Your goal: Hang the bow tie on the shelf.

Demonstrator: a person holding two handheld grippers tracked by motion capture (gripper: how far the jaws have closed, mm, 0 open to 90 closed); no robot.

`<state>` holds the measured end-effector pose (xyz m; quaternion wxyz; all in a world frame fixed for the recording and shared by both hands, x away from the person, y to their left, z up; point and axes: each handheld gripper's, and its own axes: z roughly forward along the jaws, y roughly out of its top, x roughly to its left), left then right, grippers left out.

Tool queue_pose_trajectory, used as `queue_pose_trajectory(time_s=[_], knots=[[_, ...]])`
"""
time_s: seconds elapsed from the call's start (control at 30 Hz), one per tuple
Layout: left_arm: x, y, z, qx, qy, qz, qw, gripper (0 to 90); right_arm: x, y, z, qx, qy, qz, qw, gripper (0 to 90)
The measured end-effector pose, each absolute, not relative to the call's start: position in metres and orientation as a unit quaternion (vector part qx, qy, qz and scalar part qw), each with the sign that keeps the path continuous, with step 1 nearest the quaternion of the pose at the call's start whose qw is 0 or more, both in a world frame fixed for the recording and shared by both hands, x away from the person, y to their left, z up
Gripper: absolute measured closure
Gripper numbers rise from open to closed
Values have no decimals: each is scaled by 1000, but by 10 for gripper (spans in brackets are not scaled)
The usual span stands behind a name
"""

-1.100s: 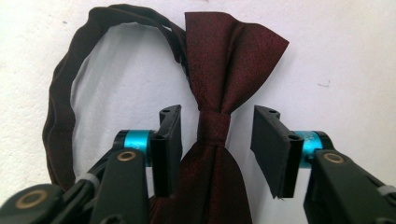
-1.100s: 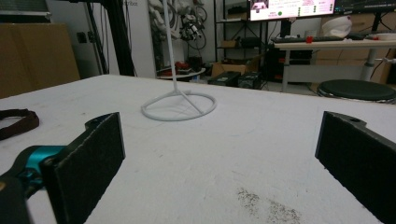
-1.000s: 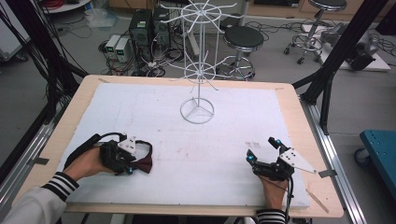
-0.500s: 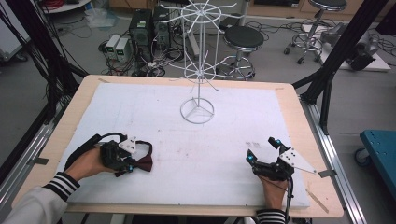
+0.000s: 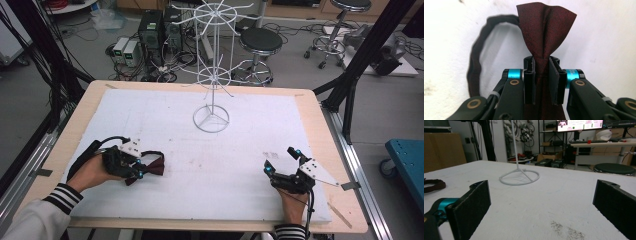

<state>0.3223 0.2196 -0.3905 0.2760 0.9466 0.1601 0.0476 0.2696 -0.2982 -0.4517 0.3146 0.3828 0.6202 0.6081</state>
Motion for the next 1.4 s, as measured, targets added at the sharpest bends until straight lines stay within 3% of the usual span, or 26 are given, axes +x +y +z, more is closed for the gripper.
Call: queue_pose_trajectory(time_s=[0.63, 1.1, 1.4], knots=[[333, 239, -361, 860, 268, 66, 429, 766, 270, -298, -452, 383, 620, 608, 314, 7], [342, 242, -346, 802, 317, 82, 499, 768, 270, -298, -452, 382, 619, 609, 316, 7], [351, 235, -327, 761, 342, 127, 536, 767, 270, -298, -452, 384, 619, 608, 315, 7]])
